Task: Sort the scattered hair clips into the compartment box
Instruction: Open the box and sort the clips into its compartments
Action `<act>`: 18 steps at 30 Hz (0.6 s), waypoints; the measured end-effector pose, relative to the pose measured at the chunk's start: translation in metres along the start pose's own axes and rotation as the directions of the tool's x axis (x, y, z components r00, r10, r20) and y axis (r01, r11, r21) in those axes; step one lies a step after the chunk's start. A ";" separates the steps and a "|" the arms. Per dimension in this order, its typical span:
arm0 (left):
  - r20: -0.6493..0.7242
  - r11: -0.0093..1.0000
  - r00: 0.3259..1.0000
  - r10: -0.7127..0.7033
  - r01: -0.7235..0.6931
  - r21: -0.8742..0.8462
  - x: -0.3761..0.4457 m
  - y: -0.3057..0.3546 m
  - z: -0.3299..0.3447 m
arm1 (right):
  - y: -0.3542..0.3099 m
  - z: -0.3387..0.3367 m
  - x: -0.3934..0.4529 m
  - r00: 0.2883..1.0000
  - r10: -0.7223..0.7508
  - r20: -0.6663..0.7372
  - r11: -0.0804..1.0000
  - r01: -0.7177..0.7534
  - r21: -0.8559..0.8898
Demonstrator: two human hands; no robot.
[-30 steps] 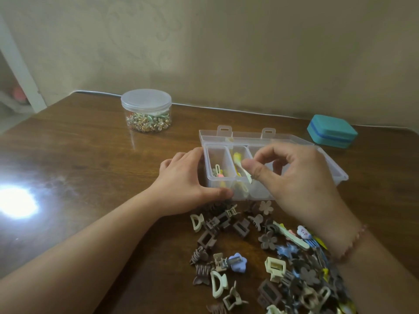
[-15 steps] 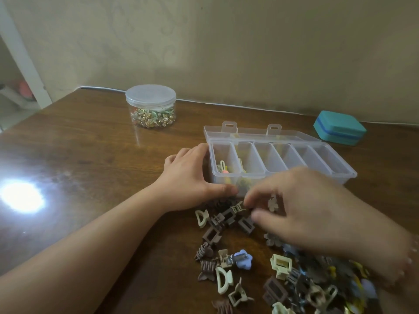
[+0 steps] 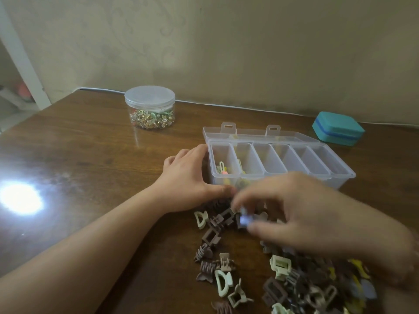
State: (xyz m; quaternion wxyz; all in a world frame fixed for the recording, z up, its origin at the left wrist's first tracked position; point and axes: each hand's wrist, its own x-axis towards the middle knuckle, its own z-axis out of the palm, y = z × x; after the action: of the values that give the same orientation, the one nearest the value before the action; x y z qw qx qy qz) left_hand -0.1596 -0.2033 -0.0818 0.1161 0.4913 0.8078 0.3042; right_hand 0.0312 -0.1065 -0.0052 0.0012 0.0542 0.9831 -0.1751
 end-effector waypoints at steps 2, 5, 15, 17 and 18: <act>0.002 1.000 1.000 0.006 -0.006 0.000 0.000 0.000 0.000 | 0.009 -0.002 0.004 0.959 0.106 -0.262 0.972 -0.044 0.233; 0.020 1.000 1.000 -0.002 0.002 0.000 0.000 0.000 -0.002 | 0.018 0.008 0.013 0.786 0.205 -0.583 0.965 -0.063 0.255; 0.041 1.000 0.999 -0.008 0.008 -0.002 0.000 0.001 -0.003 | 0.017 -0.012 -0.003 0.798 0.250 -0.548 0.966 -0.247 0.081; 0.038 1.000 0.999 -0.007 0.007 -0.005 0.000 0.000 -0.002 | 0.019 -0.023 -0.014 0.909 0.342 -0.239 0.931 -0.362 -0.043; 0.037 1.000 0.999 -0.007 0.007 -0.005 0.001 0.000 -0.002 | 0.018 -0.025 -0.017 0.921 0.378 -0.093 0.917 -0.387 -0.100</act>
State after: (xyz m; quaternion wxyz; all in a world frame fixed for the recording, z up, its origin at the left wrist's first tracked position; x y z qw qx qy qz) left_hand -0.1610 -0.2036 -0.0804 0.1335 0.4936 0.8066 0.2965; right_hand 0.0502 -0.0828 0.0122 0.0032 0.2515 0.9614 -0.1117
